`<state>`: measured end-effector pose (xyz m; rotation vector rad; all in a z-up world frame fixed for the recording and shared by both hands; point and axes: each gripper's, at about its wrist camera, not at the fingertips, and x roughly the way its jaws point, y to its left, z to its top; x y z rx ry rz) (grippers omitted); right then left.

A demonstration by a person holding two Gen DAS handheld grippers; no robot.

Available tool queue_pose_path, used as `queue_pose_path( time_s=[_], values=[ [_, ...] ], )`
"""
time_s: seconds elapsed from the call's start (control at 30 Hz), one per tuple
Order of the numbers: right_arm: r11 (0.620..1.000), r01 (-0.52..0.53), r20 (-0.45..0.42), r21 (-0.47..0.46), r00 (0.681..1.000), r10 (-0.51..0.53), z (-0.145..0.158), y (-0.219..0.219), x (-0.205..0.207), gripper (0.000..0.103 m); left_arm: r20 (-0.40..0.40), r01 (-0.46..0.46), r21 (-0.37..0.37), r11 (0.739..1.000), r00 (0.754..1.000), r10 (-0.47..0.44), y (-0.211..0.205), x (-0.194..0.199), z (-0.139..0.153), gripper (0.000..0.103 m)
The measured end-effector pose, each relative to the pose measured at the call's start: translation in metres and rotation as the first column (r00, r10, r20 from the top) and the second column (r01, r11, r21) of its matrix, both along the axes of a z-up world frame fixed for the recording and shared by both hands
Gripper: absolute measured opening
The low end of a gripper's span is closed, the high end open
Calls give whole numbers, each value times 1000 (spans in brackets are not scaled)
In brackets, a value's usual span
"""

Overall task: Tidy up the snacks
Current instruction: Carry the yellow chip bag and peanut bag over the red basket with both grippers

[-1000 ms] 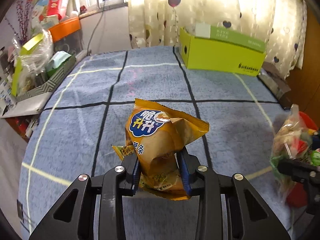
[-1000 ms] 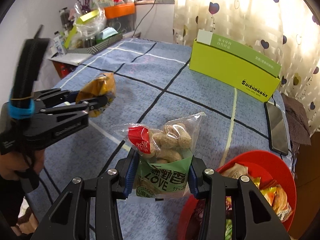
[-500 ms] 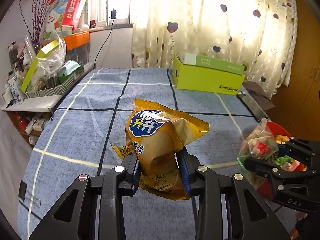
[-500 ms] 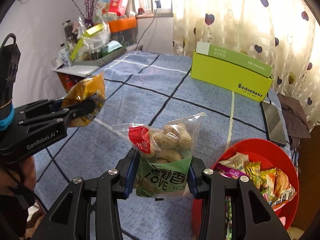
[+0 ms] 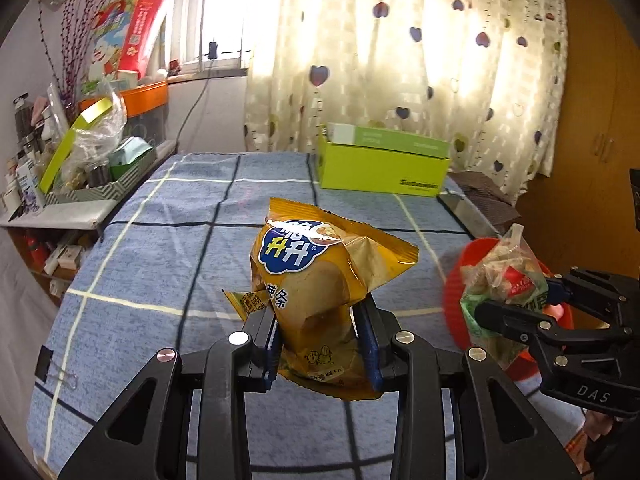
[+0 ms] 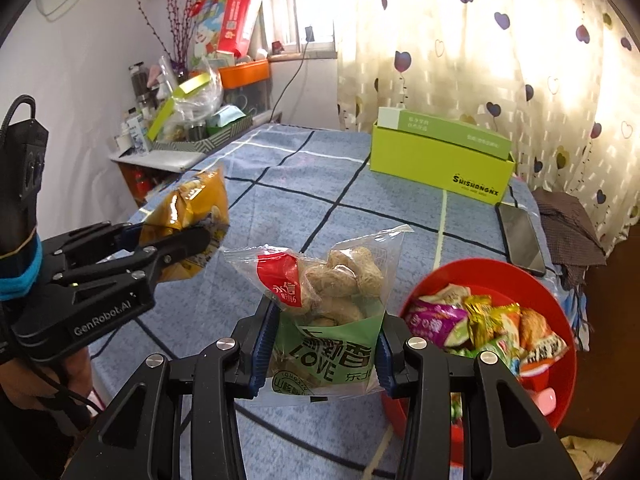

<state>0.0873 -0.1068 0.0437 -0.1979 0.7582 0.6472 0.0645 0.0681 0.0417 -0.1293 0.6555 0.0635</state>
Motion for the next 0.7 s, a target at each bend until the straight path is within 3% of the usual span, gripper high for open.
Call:
queue_pose_path(
  time_s=[0.7],
  values=[
    [993, 111, 1, 40, 994, -111, 2, -63, -7, 41, -3, 116, 9, 993, 993, -116, -64, 2, 4, 35]
  ],
)
